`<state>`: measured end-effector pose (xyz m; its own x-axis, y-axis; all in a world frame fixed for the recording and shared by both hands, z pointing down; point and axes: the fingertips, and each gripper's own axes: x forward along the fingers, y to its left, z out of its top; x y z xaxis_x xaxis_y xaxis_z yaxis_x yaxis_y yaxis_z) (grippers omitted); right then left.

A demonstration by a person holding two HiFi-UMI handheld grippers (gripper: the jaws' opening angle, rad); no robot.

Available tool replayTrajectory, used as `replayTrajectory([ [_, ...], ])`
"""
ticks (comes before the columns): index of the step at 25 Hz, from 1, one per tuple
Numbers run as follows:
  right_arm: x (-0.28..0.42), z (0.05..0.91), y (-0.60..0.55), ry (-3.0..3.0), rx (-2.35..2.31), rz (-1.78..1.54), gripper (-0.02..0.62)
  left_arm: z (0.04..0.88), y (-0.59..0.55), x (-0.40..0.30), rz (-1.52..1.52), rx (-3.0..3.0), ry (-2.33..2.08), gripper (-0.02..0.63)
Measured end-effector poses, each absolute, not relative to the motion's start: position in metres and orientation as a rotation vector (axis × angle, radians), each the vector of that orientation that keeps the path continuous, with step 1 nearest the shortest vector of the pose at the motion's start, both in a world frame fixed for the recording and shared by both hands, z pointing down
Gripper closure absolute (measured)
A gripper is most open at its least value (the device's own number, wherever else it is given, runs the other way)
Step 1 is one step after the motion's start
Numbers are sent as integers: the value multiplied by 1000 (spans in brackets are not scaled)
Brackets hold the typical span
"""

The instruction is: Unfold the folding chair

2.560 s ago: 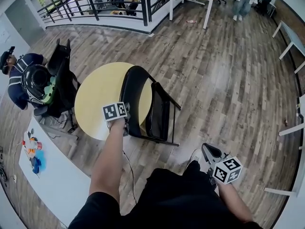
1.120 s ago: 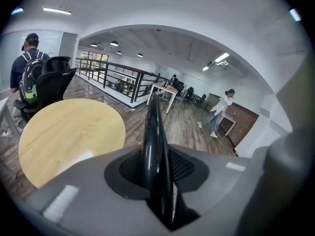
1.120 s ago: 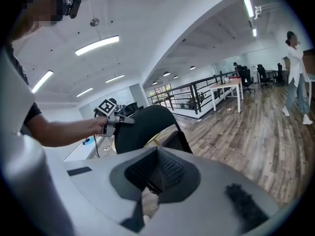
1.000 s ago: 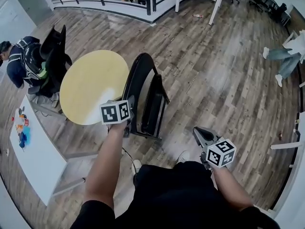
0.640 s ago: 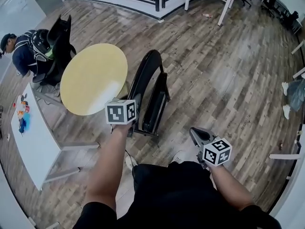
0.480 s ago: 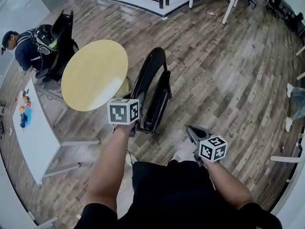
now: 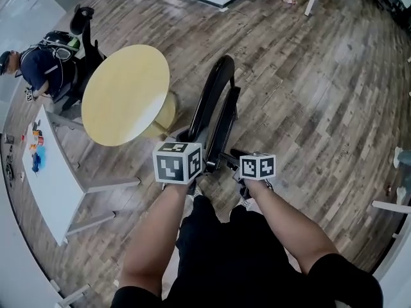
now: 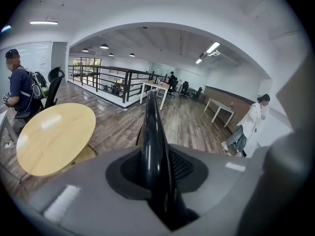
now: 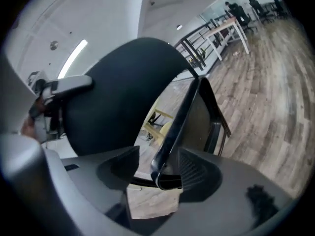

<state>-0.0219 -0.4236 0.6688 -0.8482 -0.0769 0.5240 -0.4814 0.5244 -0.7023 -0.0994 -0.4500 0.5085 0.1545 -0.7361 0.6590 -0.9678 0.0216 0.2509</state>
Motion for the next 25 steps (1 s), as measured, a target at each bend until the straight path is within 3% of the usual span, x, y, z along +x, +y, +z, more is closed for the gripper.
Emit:
replayTrajectory([
  [4, -46, 698, -444, -2253, 606, 1296, 324, 508, -452, -87, 432, 1785, -1607, 515],
  [16, -52, 730, -474, -2110, 855, 1017, 325, 514, -454, -64, 405, 1836, -1536, 500],
  [25, -46, 734, -473, -2117, 790, 1085, 331, 514, -452, -90, 374, 1810, -1527, 505],
])
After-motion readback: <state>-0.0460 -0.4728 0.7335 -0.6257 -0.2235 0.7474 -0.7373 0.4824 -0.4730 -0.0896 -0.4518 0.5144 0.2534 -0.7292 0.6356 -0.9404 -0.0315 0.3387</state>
